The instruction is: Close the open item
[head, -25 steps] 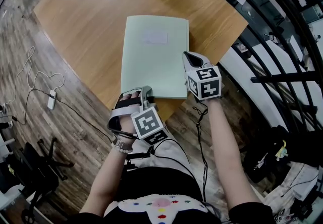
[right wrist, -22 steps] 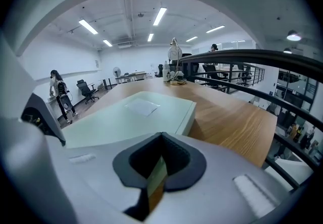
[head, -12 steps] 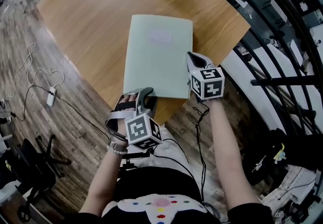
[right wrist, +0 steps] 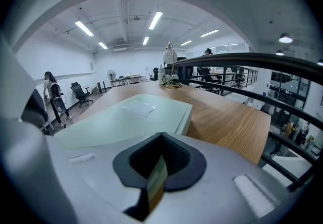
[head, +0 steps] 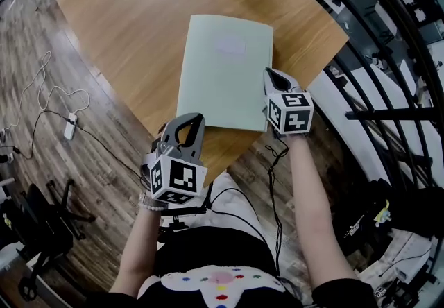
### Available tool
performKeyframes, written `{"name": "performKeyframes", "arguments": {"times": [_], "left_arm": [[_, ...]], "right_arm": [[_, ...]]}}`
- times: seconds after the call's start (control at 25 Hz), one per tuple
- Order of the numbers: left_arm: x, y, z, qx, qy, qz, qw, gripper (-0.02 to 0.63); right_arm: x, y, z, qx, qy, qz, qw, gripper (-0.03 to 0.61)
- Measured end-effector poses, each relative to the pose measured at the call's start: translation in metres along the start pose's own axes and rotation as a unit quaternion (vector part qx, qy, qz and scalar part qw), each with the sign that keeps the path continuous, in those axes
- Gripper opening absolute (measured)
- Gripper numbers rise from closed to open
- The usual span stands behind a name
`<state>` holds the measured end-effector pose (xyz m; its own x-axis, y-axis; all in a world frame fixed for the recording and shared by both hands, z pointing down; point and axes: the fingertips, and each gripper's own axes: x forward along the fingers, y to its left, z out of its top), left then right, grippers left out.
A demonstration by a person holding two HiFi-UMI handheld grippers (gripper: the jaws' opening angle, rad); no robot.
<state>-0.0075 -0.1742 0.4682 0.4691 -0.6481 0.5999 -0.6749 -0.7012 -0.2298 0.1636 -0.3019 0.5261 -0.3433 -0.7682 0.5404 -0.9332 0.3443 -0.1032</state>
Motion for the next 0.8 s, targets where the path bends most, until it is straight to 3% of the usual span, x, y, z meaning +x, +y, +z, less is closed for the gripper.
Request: {"name": "performKeyframes", "arguments": {"times": [0.24,0.48,0.8], "left_arm": [[-0.027,0.031,0.017,-0.047,-0.069,0.022,0.9963,0.006],[-0.061,0.052,0.032,-0.068,-0.103,0.037,0.9917,0.006],[-0.117,0.067,0.060,-0.104,-0.198,0.040,0.9737,0.006]], "right_arm": [[-0.027,0.019,0.024,-0.014,-0.055,-0.002,0.998,0.008],[-0.071,0.056,0.049,-0.039,-0.101,-0.006,0.994,0.008],[-0.143,0.104,0.074,-0.066,-0.178,-0.006,0.982,0.008]]}}
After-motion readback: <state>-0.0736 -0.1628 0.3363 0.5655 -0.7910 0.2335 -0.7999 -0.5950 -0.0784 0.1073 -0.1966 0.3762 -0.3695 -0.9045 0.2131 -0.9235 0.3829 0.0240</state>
